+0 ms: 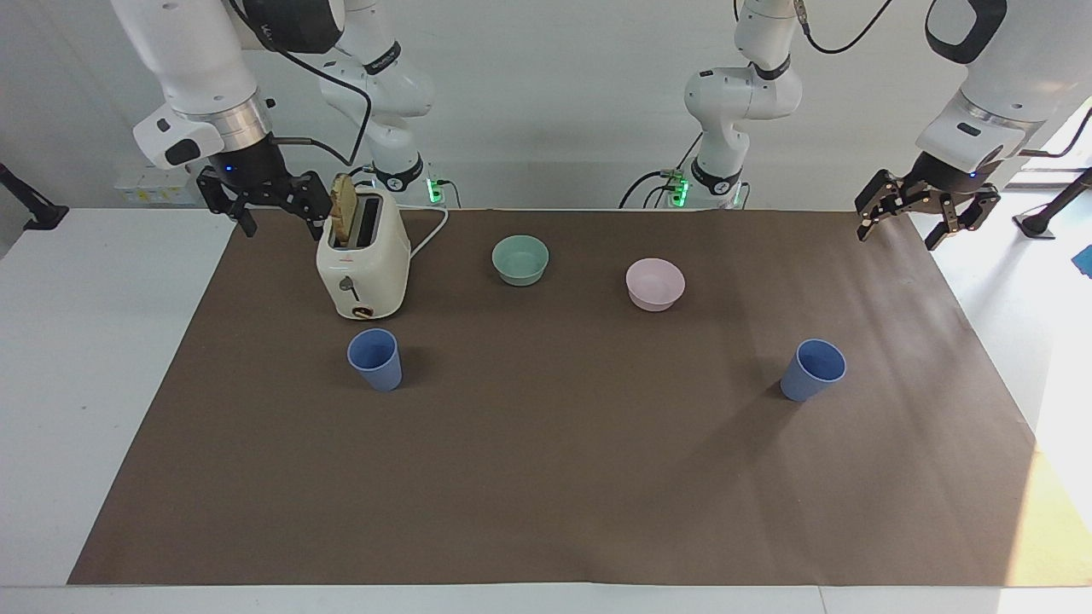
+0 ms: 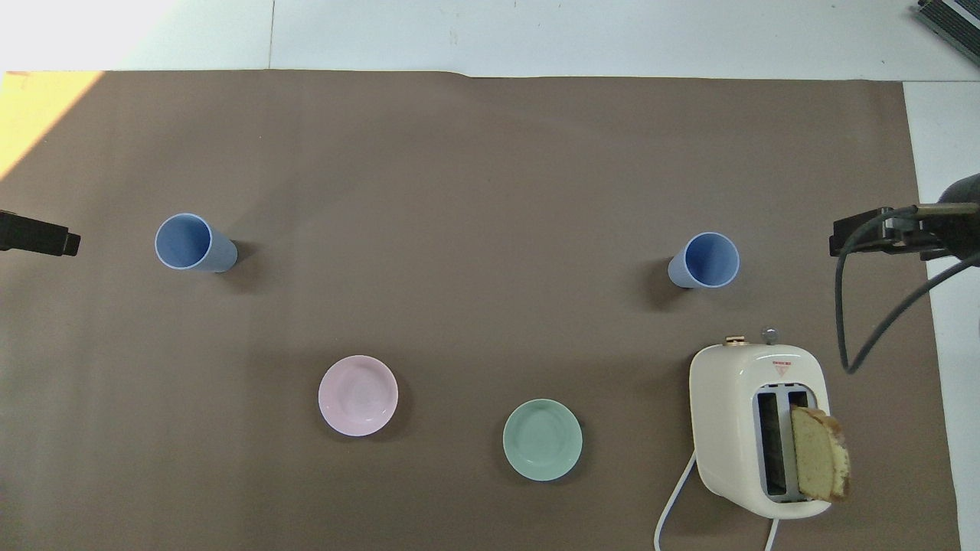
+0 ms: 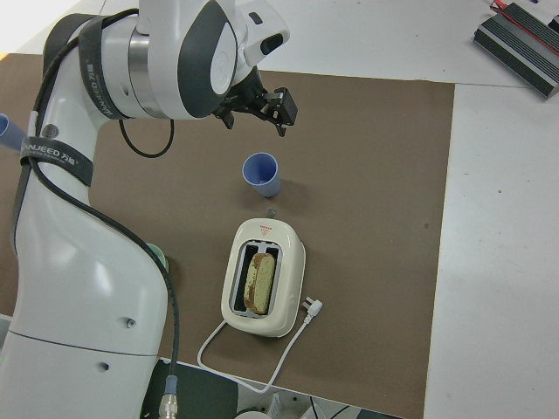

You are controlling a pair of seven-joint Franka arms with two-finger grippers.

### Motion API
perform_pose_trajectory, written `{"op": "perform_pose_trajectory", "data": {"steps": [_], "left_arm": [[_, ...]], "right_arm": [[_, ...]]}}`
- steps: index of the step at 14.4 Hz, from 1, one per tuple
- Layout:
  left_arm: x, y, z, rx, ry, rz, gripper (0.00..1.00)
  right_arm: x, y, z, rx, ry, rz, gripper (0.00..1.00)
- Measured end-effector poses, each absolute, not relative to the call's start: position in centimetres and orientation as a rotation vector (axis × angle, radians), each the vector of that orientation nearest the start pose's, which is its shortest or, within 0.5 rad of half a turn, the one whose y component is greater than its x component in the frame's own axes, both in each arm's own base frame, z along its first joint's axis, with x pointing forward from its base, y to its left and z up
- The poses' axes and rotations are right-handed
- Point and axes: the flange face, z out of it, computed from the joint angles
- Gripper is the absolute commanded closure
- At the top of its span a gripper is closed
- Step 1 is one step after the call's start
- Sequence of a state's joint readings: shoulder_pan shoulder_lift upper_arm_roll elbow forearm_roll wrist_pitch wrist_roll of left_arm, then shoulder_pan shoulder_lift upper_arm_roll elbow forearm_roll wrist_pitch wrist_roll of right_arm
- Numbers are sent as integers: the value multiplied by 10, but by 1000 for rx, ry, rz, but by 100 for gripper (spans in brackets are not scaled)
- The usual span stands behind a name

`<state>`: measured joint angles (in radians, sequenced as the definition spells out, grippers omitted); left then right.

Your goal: Stack blue cups with both arms

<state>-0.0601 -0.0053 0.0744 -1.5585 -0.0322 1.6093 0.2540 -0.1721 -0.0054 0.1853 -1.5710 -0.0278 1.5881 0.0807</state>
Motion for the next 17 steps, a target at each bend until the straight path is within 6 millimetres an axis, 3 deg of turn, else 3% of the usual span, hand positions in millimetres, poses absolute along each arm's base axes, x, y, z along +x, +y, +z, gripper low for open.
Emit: {"op": "perform_pose_trajectory", "data": {"steps": [17], "left_arm": [[555, 4, 635, -3145, 379, -66, 0]], "right_arm": [[555, 5, 629, -3167, 107, -38, 0]]}}
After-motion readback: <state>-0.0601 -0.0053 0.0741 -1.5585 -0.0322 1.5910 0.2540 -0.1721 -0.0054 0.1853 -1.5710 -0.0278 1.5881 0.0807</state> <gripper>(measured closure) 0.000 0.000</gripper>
